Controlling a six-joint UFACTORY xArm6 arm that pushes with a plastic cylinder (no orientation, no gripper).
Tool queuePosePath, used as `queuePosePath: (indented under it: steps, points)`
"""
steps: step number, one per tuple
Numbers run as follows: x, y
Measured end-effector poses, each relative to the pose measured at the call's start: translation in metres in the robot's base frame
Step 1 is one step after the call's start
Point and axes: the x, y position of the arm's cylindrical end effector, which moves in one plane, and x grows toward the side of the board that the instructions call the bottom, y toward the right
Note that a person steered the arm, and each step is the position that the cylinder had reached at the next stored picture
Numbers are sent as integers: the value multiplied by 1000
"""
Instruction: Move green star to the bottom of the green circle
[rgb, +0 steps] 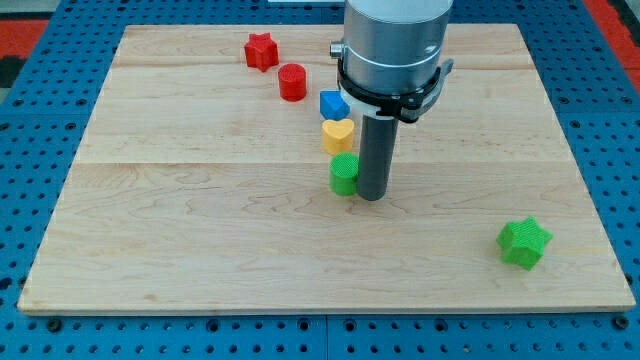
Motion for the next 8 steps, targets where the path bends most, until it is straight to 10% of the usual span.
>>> queuePosePath:
  steps: [4,8]
  points:
    - [9,169]
    - [108,164]
